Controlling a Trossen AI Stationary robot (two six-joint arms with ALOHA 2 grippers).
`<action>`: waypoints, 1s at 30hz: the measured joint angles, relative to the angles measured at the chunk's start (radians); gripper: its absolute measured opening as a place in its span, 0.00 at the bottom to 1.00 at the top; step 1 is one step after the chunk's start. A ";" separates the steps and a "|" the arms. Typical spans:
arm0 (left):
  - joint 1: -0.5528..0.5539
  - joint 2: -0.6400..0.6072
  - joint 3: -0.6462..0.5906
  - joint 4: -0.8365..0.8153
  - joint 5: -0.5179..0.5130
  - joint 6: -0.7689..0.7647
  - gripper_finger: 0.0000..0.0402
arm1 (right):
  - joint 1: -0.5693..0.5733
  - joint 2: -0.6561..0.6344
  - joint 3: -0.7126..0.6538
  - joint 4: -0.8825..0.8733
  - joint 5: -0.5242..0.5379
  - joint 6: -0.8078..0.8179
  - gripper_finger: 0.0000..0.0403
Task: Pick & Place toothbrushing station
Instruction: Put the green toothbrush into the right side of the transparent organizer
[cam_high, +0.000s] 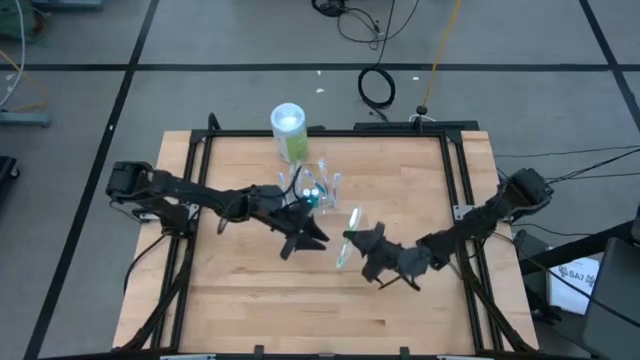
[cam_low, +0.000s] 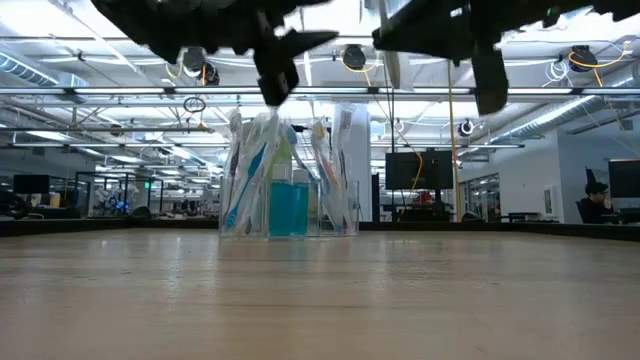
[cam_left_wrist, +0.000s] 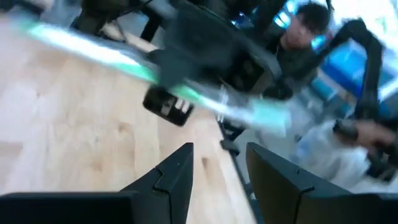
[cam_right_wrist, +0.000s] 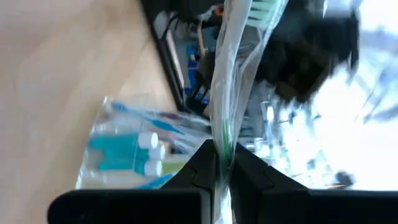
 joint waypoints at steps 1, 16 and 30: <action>-0.006 -0.024 0.000 -0.028 -0.006 0.052 0.38 | -0.011 -0.025 -0.008 -0.009 -0.028 0.059 0.03; -0.118 -0.351 0.000 -0.445 -0.707 0.495 0.38 | -0.507 -0.047 -0.051 0.094 -0.570 1.079 0.04; -0.120 -0.351 -0.001 -0.489 -0.711 0.516 0.38 | -0.561 0.094 -0.051 0.162 -0.551 1.306 0.05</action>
